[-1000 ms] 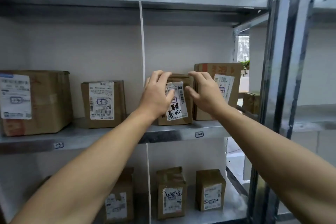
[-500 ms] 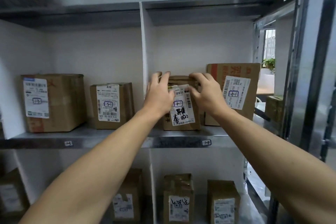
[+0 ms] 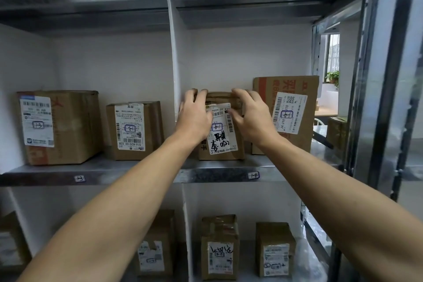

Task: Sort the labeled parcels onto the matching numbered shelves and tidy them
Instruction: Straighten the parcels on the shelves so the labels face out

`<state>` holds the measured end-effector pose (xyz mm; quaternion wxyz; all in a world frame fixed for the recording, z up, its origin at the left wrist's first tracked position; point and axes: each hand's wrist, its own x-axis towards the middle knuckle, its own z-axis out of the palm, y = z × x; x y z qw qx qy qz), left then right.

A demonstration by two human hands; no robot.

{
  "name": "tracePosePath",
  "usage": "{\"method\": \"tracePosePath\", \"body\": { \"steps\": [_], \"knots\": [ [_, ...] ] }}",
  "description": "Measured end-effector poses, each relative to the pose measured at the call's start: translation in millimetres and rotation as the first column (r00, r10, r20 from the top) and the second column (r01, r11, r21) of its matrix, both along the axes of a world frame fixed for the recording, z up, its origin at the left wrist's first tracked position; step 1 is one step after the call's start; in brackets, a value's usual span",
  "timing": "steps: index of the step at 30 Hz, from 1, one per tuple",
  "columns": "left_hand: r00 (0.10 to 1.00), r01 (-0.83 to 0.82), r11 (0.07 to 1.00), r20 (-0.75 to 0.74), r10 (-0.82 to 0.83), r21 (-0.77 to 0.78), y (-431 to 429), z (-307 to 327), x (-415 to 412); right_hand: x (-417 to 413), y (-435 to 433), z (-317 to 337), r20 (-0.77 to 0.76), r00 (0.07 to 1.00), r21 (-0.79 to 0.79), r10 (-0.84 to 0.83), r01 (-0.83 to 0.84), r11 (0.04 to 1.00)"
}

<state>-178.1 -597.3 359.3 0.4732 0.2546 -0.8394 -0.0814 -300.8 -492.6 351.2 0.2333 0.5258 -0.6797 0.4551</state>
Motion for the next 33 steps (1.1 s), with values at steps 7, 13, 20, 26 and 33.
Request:
{"method": "tracePosePath", "body": {
  "steps": [7, 13, 20, 26, 33],
  "knots": [
    [0.995, 0.085, 0.975, -0.026, -0.092, -0.207, 10.3, 11.5, 10.1, 6.7, 32.3, 1.1, -0.023, 0.995, -0.028, -0.095, 0.094, 0.995],
    [0.975, 0.204, 0.933, -0.023, -0.221, -0.295, 31.5, 13.6, 4.0, -3.6, 75.5, -1.8, -0.009, 0.975, -0.017, -0.223, 0.223, 0.975],
    [0.949, 0.307, 0.920, 0.004, -0.315, -0.245, 58.9, 5.6, -15.0, -21.0, 112.0, -8.9, 0.034, 0.945, 0.007, -0.324, 0.324, 0.946],
    [0.948, 0.315, 0.915, 0.029, -0.318, -0.251, 66.0, 17.8, -31.5, -36.7, 125.6, 2.0, 0.026, 0.938, -0.008, -0.345, 0.346, 0.938],
    [0.963, 0.270, 0.943, 0.059, -0.264, -0.193, 61.9, 36.9, -65.4, -70.0, 112.4, 22.8, 0.062, 0.971, -0.015, -0.232, 0.233, 0.972]
  ]
}}
